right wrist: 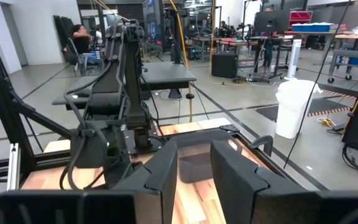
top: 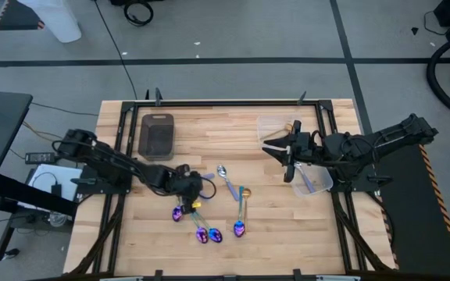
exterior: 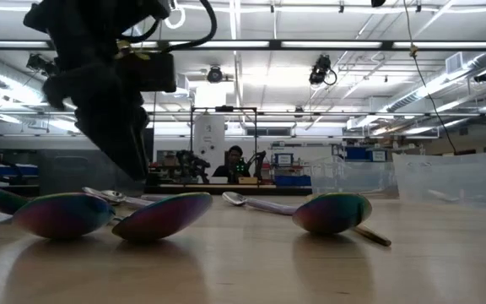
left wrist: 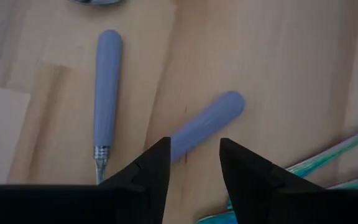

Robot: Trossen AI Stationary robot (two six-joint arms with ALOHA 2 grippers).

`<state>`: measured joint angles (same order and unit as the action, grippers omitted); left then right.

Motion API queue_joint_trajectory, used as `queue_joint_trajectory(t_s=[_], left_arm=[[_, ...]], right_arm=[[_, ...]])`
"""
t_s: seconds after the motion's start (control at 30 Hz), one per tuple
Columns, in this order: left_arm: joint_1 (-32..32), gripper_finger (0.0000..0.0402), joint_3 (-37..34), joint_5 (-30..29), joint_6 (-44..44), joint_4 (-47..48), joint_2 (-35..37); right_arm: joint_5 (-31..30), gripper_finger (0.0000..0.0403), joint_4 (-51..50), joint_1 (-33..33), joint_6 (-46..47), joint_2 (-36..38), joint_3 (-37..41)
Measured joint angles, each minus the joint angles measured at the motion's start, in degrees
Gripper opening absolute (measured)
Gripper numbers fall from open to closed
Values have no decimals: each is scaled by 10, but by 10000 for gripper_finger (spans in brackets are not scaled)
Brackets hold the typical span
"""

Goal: Sort silverware by color (type)
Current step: Put the purple spoon into the bottom transparent bin

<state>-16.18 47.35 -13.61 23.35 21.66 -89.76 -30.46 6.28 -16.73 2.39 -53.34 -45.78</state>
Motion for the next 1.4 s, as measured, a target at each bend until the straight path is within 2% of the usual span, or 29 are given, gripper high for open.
queue_joint_trajectory(t_s=[0.2,0.33,0.67,1.0,1.4], left_arm=[[0,146,-1,-11,-124,26,-14],[7,146,-1,-15,-164,27,-34],[22,132,2,7,-179,22,-77],[22,51,1,12,-189,22,-78],[13,55,1,-2,-186,22,-80]], right_arm=[[0,107,-3,0,0,0,0],[0,107,-4,0,0,-3,0],[0,107,8,0,-4,-16,0],[0,107,11,0,-9,-19,0],[0,107,10,0,-9,-19,0]])
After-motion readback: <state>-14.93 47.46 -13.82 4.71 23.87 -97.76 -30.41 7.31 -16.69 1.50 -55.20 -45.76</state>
